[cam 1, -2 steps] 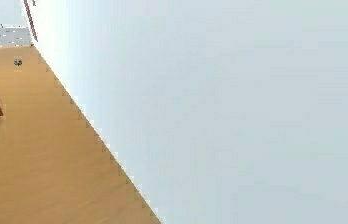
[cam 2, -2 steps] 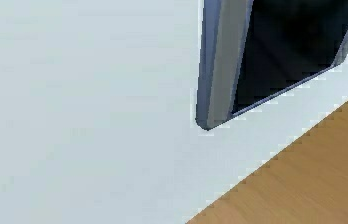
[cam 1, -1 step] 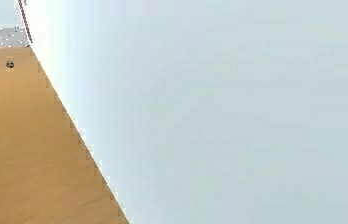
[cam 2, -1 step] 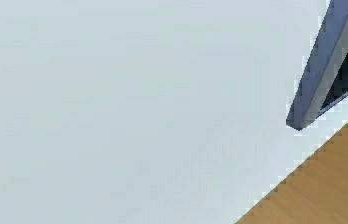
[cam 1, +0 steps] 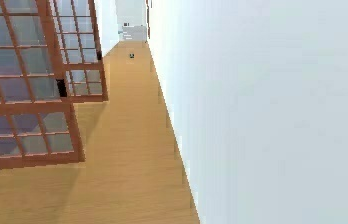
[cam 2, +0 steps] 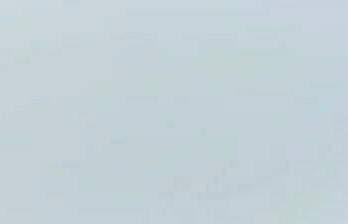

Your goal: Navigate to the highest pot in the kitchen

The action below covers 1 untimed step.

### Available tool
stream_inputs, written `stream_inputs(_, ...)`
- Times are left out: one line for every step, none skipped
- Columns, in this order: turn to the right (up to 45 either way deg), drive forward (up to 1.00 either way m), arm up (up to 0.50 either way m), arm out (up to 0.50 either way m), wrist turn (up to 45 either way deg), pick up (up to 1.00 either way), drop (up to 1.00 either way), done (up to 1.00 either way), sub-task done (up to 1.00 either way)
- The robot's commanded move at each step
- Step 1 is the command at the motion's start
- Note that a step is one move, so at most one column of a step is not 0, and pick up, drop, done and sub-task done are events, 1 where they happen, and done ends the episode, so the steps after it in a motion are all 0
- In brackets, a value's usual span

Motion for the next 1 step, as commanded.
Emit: stream_inputs(0.0, 1.0, 0.0, 0.0, 0.0, 0.0, 0.0, 0.0, 0.0)
